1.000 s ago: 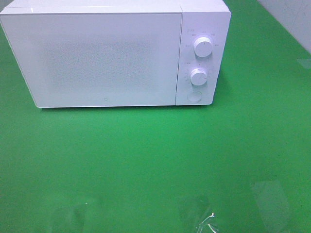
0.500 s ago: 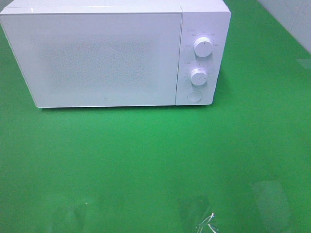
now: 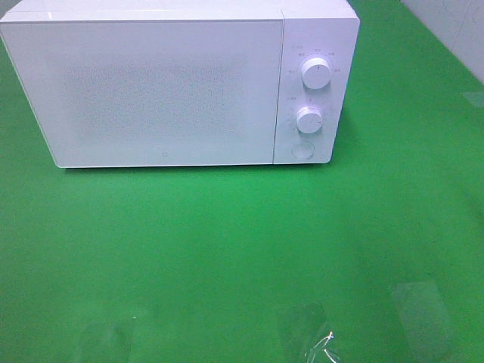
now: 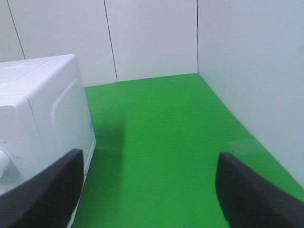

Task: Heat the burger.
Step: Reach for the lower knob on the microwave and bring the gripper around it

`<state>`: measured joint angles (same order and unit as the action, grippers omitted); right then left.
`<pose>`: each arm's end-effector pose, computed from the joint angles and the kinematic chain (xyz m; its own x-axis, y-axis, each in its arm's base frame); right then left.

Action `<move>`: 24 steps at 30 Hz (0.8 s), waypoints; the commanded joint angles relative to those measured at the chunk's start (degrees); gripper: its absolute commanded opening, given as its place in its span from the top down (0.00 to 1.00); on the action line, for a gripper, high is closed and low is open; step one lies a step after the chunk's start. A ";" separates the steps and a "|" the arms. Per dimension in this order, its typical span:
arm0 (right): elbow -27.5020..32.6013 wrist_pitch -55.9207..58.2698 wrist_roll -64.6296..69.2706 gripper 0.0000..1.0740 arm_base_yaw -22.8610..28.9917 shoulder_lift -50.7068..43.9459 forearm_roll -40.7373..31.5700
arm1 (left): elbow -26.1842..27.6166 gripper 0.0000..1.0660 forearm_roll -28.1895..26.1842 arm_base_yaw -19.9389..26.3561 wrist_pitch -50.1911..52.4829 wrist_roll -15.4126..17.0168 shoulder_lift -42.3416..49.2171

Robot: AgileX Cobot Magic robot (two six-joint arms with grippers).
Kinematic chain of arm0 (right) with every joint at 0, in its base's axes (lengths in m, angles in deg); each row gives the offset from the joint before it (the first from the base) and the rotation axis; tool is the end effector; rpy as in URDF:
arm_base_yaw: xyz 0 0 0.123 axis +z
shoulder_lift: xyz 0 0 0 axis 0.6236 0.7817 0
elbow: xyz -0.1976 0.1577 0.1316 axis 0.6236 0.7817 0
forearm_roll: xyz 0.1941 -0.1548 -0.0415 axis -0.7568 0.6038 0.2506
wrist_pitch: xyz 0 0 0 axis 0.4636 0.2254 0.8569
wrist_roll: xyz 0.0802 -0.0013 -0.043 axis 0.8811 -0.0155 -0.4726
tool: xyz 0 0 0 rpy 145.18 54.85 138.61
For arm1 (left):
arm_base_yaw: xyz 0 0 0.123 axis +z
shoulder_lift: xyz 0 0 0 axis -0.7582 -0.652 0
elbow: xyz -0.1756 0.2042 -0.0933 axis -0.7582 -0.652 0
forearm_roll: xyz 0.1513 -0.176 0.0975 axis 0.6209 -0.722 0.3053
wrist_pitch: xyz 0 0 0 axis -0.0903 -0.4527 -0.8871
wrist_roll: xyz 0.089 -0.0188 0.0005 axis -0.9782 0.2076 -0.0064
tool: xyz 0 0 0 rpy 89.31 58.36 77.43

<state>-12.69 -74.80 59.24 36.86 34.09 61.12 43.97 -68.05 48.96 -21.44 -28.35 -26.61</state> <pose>0.1713 -0.0061 0.2467 0.0301 0.0959 -0.9949 0.0395 0.9945 0.0971 -0.0091 0.0009 0.2813 -0.4522 -0.0361 -0.8912 -0.0201 0.9993 -0.0303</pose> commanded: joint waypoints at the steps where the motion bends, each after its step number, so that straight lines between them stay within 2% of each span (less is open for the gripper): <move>1: 0.17 -7.91 -1.38 0.31 -0.23 6.19 -2.52 | -0.23 0.08 -0.23 0.11 0.80 0.06 1.32; 6: 0.17 -12.15 -2.41 0.31 -0.06 10.60 -3.84 | -0.23 0.08 -0.23 0.11 0.80 0.06 1.32; 8: 0.17 -16.67 -4.64 0.31 4.07 15.24 -7.62 | -0.23 0.08 -0.23 0.11 0.80 0.06 1.32; 11: 0.17 -17.76 -6.53 0.31 5.84 16.56 -8.54 | -0.23 0.08 -0.23 0.11 0.80 0.06 1.32; 12: 0.17 -20.45 -11.23 0.31 9.85 19.42 -11.57 | -0.23 0.08 -0.23 0.11 0.80 0.06 1.32; 13: 0.17 -20.45 -11.23 0.31 9.85 19.42 -11.57 | -0.23 0.08 -0.23 0.11 0.80 0.06 1.32; 14: 0.17 -23.61 -14.50 0.31 13.75 22.23 -15.36 | -0.23 0.08 -0.23 0.11 0.80 0.06 1.32; 15: 0.17 -23.61 -14.50 0.31 13.75 22.23 -15.36 | -0.23 0.08 -0.23 0.11 0.80 0.06 1.32; 16: 0.17 -26.93 -16.56 0.31 17.59 25.04 -19.08 | -0.23 0.08 -0.23 0.11 0.80 0.06 1.03; 17: 0.17 -26.93 -16.56 0.31 17.59 25.04 -19.08 | -0.23 0.08 -0.23 0.11 0.80 0.06 1.03; 19: 0.17 -32.49 -17.59 0.31 25.38 30.42 -25.78 | -0.23 0.08 -0.23 0.11 0.80 0.06 0.97; 20: 0.17 -32.49 -17.59 0.31 25.38 30.42 -25.78 | -0.23 0.08 -0.23 0.11 0.80 0.06 0.97; 21: 0.17 -34.38 -17.65 0.31 28.93 32.37 -28.76 | -0.23 0.08 -0.23 0.11 0.80 0.06 0.97; 22: 0.17 -34.38 -17.65 0.31 28.93 32.37 -28.76 | -0.23 0.08 -0.23 0.11 0.80 0.06 0.97; 23: 0.17 -36.27 -17.65 0.31 32.54 34.15 -31.57 | -0.23 0.08 -0.23 0.11 0.80 0.06 0.97; 24: 0.17 -36.27 -17.65 0.31 32.54 34.15 -31.57 | -0.23 0.08 -0.23 0.11 0.80 0.06 0.97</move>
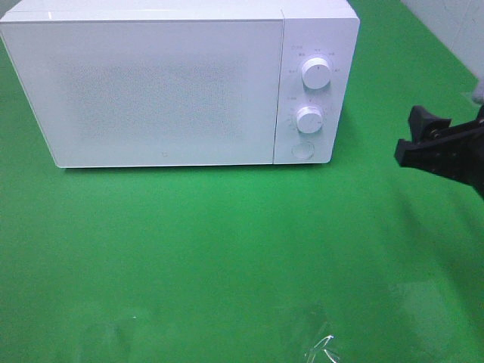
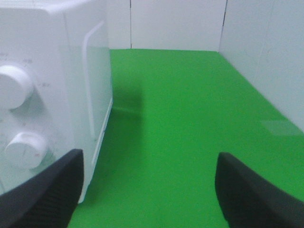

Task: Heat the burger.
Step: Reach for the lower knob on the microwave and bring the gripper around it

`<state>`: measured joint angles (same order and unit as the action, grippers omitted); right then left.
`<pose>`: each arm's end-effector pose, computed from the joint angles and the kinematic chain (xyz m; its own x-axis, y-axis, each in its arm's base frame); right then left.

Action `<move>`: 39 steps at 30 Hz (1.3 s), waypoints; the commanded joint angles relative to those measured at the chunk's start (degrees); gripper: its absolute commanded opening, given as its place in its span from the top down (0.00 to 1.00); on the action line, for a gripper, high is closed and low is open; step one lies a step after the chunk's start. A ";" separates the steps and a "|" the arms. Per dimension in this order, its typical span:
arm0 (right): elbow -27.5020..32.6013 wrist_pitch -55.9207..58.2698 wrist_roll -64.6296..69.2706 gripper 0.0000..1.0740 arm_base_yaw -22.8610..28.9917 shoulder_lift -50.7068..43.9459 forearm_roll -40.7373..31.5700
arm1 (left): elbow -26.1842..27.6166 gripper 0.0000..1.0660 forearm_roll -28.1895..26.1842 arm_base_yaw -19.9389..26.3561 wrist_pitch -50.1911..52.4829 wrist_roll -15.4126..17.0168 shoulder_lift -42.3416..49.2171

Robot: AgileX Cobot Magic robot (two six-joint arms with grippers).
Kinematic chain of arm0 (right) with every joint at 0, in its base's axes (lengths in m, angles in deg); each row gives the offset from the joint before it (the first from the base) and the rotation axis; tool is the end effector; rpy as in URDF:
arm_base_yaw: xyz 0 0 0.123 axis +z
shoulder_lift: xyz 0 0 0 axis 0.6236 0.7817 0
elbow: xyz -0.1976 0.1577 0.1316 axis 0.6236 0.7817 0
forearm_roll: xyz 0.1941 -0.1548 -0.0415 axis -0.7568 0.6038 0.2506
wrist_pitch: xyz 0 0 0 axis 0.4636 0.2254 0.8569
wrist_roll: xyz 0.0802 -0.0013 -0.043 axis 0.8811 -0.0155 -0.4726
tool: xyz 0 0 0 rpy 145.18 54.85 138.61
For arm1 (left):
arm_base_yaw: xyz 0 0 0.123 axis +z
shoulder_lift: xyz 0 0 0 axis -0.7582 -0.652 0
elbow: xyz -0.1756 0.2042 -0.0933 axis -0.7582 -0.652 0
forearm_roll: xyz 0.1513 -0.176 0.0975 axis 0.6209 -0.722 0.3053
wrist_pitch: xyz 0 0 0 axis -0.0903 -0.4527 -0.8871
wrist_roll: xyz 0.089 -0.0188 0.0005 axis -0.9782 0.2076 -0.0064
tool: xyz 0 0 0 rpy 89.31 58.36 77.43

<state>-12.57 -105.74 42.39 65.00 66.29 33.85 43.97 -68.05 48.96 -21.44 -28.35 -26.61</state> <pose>0.2094 0.0592 0.1790 -0.0393 -0.0356 -0.9986 -0.0039 0.9994 -0.0355 -0.0091 0.0009 0.2813 -0.4522 -0.0361 -0.8912 -0.0201 0.9993 -0.0303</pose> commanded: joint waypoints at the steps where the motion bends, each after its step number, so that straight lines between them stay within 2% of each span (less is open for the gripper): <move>1: -0.06 -6.07 -0.80 0.31 6.36 2.81 -5.84 | -0.23 0.08 -0.23 0.11 0.80 0.06 0.97; 2: -0.06 -6.07 -0.80 0.31 6.36 2.81 -5.84 | -0.23 0.08 -0.23 0.11 0.80 0.06 0.97; 3: -0.06 -7.51 -0.80 0.31 9.63 4.01 -8.25 | -0.23 0.08 -0.23 0.11 0.80 0.06 0.97; 4: -0.06 -7.51 -0.80 0.31 9.63 4.01 -8.25 | -0.23 0.08 -0.23 0.11 0.80 0.06 0.97; 5: -0.06 -9.00 -0.74 0.31 13.01 5.10 -10.54 | -0.23 0.08 -0.23 0.11 0.80 0.06 0.97; 6: -0.06 -9.00 -0.74 0.31 13.01 5.10 -10.54 | -0.23 0.08 -0.23 0.11 0.80 0.06 0.97; 7: -0.11 -9.97 -0.74 0.31 15.99 5.96 -12.61 | -0.23 0.08 -0.23 0.11 0.80 0.06 0.97; 8: -0.11 -9.97 -0.74 0.31 15.99 5.96 -12.61 | -0.23 0.08 -0.23 0.11 0.80 0.06 0.97; 10: -1.26 -10.66 -0.74 0.31 20.34 7.85 -16.67 | -0.23 0.08 -0.23 0.11 0.80 0.06 0.97; 12: -2.41 -10.43 -0.74 0.31 21.72 8.94 -17.82 | -0.23 0.08 -0.23 0.11 0.80 0.06 0.97; 22: -7.73 -10.20 -0.17 0.31 22.29 14.27 -17.59 | -0.23 0.08 -0.23 0.11 0.80 0.06 0.97; 39: -12.78 -10.83 1.78 0.32 22.12 19.54 -17.19 | -0.23 0.08 -0.23 0.11 0.80 0.06 0.97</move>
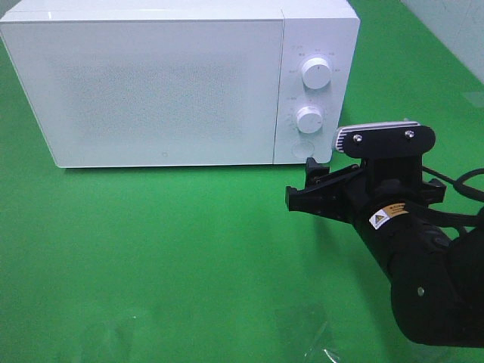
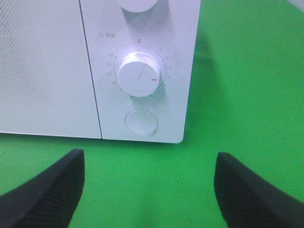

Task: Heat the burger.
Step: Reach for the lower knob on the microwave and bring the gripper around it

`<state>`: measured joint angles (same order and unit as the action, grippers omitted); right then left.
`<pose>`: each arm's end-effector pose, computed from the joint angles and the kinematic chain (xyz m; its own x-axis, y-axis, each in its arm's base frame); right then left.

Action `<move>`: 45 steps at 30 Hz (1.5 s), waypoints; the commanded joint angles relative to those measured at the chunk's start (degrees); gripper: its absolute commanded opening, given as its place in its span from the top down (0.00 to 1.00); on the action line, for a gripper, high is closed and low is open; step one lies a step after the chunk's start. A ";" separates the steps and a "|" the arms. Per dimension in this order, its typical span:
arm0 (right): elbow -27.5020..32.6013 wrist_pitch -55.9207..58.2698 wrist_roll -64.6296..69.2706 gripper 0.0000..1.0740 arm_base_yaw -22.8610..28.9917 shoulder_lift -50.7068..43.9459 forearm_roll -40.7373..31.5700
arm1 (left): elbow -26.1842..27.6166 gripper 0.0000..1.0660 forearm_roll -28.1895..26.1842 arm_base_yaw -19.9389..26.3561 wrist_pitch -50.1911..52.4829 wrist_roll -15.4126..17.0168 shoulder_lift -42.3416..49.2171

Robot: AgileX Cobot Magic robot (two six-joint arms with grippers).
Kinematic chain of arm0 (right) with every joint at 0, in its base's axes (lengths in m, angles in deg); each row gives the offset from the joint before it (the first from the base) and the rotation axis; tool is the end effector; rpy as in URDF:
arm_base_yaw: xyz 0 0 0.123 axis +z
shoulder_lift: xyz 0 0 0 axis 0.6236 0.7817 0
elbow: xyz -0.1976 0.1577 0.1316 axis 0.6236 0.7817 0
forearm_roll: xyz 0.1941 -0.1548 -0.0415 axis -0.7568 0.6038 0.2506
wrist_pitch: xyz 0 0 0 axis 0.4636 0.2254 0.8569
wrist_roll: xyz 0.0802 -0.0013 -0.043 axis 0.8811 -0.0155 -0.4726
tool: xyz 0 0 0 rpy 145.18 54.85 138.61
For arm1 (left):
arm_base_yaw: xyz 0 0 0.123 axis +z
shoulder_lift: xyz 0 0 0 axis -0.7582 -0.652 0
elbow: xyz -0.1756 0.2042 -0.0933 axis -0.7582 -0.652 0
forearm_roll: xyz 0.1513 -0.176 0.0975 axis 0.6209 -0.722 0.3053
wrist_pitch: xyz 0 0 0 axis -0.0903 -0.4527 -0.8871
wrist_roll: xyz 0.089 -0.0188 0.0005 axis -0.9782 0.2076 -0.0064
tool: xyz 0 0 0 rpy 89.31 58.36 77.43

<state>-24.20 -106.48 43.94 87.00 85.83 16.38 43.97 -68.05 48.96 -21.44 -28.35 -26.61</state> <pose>0.2178 0.1537 0.1291 -0.1889 -0.0276 -0.9816 -0.0946 0.9955 -0.0097 -0.0091 0.0009 0.2813 -0.4522 -0.0361 -0.8912 -0.0201 0.9993 -0.0303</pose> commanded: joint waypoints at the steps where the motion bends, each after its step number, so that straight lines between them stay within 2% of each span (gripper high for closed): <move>1: -1.15 -10.08 0.23 0.32 0.11 0.00 0.29 | -0.23 0.08 -0.23 0.11 0.80 0.06 0.97; 10: -4.01 -10.37 -1.20 0.31 0.11 2.46 0.23 | -0.23 0.08 -0.23 0.11 0.80 0.06 0.97; 13: -5.21 -9.34 -2.06 0.28 -1.60 2.46 1.38 | -0.23 0.08 -0.23 0.11 0.80 0.06 0.97; 26: -11.63 -5.44 -5.10 0.29 -7.68 4.76 5.56 | -0.23 0.08 -0.23 0.11 0.80 0.06 0.97; 45: -20.74 -1.83 -6.02 0.29 -10.54 13.18 7.91 | -0.23 0.08 -0.23 0.11 0.80 0.06 0.97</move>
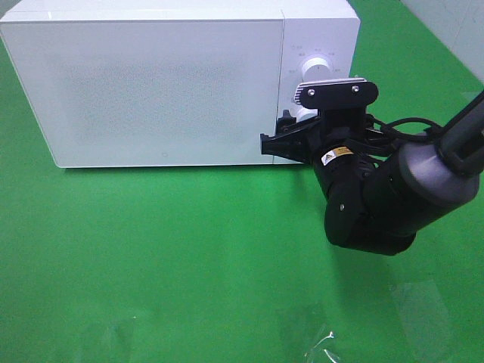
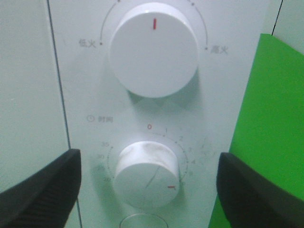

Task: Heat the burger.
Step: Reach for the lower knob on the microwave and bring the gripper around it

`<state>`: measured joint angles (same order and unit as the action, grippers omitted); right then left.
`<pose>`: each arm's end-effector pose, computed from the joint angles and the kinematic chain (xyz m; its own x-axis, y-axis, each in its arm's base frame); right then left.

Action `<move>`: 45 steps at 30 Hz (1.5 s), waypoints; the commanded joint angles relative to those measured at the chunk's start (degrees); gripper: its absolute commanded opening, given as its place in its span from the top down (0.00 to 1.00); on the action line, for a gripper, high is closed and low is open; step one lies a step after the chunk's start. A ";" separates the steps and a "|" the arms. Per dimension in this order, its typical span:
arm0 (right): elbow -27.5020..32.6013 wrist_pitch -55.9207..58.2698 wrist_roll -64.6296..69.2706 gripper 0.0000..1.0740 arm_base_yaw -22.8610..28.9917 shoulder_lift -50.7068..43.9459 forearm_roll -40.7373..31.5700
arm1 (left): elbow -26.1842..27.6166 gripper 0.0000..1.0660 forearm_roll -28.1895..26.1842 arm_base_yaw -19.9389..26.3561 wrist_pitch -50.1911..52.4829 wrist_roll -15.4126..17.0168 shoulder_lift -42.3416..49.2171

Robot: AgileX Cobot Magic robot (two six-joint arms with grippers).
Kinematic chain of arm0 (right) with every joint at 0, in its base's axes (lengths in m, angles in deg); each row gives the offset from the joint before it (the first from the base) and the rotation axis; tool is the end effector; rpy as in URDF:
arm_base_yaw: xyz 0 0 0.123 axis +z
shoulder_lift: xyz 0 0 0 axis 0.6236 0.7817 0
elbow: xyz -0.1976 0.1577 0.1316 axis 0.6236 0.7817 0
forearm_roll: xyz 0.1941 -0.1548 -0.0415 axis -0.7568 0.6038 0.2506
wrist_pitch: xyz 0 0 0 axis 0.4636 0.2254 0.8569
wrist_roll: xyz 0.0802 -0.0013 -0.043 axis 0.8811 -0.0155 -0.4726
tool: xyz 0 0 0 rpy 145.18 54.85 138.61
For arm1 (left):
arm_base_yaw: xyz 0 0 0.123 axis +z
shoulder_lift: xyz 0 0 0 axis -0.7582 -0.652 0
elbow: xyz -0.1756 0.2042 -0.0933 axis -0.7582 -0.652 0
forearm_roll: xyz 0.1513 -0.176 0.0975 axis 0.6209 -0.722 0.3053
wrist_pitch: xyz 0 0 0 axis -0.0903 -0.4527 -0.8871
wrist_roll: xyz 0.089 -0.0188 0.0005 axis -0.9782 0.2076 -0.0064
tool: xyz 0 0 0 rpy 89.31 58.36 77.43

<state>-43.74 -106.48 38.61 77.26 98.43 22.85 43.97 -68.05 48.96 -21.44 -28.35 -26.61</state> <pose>0.3068 0.1766 0.1201 -0.0752 -0.0538 -0.9957 -0.0417 0.9978 -0.0507 -0.0091 0.0009 0.2813 -0.4522 -0.0361 -0.8912 -0.0201 0.9993 -0.0303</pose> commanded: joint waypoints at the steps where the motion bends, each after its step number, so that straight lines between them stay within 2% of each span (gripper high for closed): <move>1: -1.20 -1.83 -0.69 0.29 -0.80 0.57 1.43 | -0.23 0.08 -0.23 0.11 0.80 0.06 0.97; 13: -3.67 0.00 0.92 0.29 -3.44 2.92 4.35 | -0.23 0.08 -0.23 0.11 0.80 0.06 0.97; 30: -3.72 0.52 0.92 0.29 -2.64 2.75 3.95 | -0.23 0.08 -0.23 0.11 0.80 0.06 0.97; 37: -3.72 0.69 0.92 0.34 -1.83 2.75 3.90 | -0.23 0.08 -0.23 0.11 0.80 0.06 0.97; 45: -3.72 0.57 0.92 0.34 -1.09 2.75 3.44 | -0.23 0.08 -0.23 0.11 0.80 0.06 0.97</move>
<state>-46.72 -105.34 39.47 76.23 101.24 25.54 43.97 -68.05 48.96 -21.44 -28.35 -26.61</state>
